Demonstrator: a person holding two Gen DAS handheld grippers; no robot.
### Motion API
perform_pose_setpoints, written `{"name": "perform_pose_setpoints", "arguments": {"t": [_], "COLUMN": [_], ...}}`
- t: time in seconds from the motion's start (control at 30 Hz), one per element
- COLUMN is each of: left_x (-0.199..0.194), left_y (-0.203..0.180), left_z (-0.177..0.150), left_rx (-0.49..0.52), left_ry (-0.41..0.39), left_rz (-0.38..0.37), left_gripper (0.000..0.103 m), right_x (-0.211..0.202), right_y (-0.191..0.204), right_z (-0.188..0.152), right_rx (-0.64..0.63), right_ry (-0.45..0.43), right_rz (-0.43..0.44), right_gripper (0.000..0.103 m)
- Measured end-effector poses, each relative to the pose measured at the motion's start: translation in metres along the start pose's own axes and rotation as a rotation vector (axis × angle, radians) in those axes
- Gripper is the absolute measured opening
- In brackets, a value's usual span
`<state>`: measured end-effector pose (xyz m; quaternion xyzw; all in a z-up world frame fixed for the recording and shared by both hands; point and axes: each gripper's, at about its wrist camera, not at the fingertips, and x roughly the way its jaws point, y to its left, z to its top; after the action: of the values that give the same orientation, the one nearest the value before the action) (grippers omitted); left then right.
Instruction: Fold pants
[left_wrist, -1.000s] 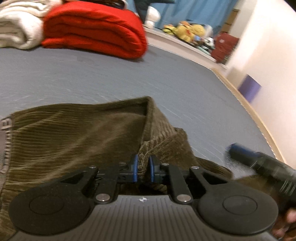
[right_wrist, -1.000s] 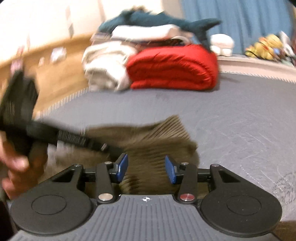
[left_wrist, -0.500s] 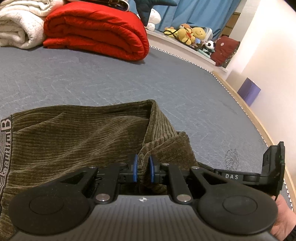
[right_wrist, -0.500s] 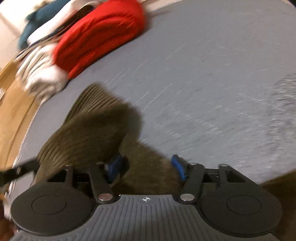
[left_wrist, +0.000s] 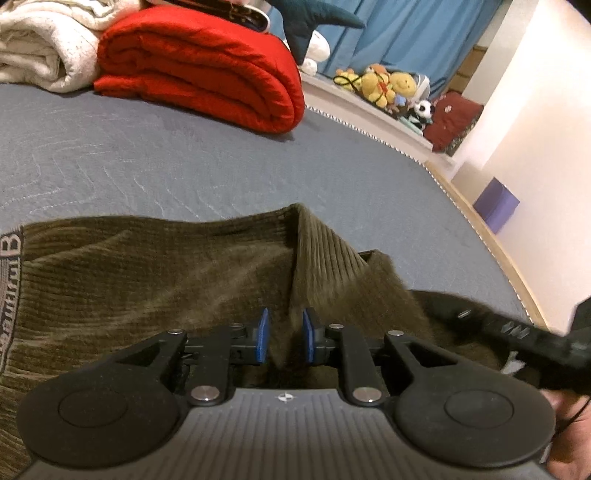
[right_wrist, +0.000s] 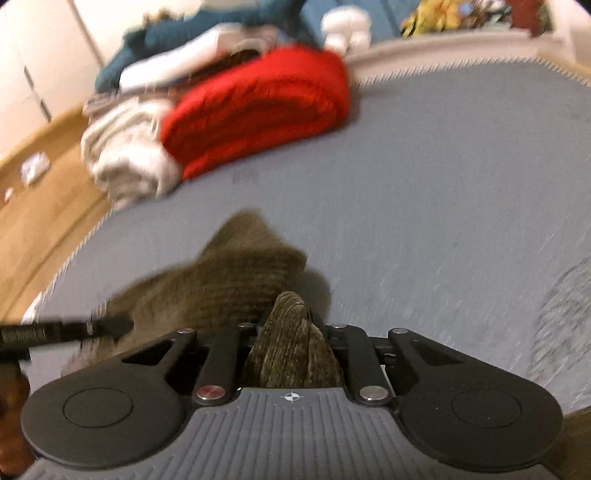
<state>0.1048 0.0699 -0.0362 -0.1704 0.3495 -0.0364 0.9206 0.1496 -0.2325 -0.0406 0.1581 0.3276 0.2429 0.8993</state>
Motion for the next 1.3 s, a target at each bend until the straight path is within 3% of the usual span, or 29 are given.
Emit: {"name": "perform_pose_setpoints", "arguments": {"t": [0.13, 0.23, 0.3, 0.37, 0.43, 0.53, 0.63, 0.7, 0.83, 1.07, 1.13, 1.17, 1.2, 1.27, 1.3], "left_x": [0.002, 0.004, 0.005, 0.006, 0.007, 0.009, 0.009, 0.010, 0.009, 0.009, 0.010, 0.011, 0.012, 0.013, 0.013], "left_y": [0.003, 0.003, 0.003, 0.003, 0.004, 0.006, 0.006, 0.006, 0.006, 0.008, 0.008, 0.008, 0.008, 0.007, 0.007], "left_z": [0.001, 0.001, 0.002, 0.002, 0.002, 0.002, 0.002, 0.001, -0.001, -0.003, -0.003, -0.003, -0.003, -0.003, -0.003], "left_rx": [-0.015, -0.017, -0.016, -0.013, -0.015, -0.024, -0.024, -0.023, -0.024, -0.026, -0.026, -0.026, -0.026, -0.025, -0.024], "left_ry": [0.007, 0.016, 0.020, 0.022, 0.028, 0.035, 0.041, 0.044, 0.049, 0.056, 0.060, 0.061, 0.063, 0.065, 0.065], "left_rz": [0.009, 0.018, 0.017, 0.018, 0.020, 0.023, 0.023, 0.021, 0.024, 0.031, 0.033, 0.032, 0.032, 0.031, 0.031], "left_gripper": [0.021, 0.021, 0.021, 0.022, 0.022, 0.022, 0.023, 0.024, 0.024, 0.026, 0.026, 0.026, 0.026, 0.026, 0.026], "right_x": [-0.032, -0.055, -0.067, -0.072, -0.071, -0.073, -0.082, -0.083, -0.049, -0.001, 0.005, 0.009, 0.012, 0.016, 0.016], "right_y": [-0.008, -0.020, -0.035, -0.057, -0.081, -0.109, -0.126, -0.147, -0.193, -0.184, -0.172, -0.166, -0.160, -0.149, -0.143], "right_z": [0.009, 0.006, 0.001, -0.007, -0.017, -0.023, -0.012, -0.002, 0.006, 0.005, 0.004, 0.004, 0.004, 0.008, 0.011], "right_rx": [0.060, 0.128, 0.247, 0.392, 0.524, 0.653, 0.679, 0.675, 0.632, 0.362, 0.278, 0.245, 0.211, 0.148, 0.115], "right_ry": [-0.135, -0.238, -0.279, -0.255, -0.195, -0.181, -0.289, -0.303, -0.121, 0.106, 0.134, 0.147, 0.154, 0.155, 0.148], "right_rz": [-0.125, -0.282, -0.395, -0.528, -0.583, -0.573, -0.579, -0.507, -0.303, -0.235, -0.239, -0.231, -0.222, -0.212, -0.208], "right_gripper": [0.017, 0.017, 0.018, 0.022, 0.026, 0.035, 0.041, 0.067, 0.068, 0.067, 0.065, 0.055, 0.035, 0.016, 0.012]}}
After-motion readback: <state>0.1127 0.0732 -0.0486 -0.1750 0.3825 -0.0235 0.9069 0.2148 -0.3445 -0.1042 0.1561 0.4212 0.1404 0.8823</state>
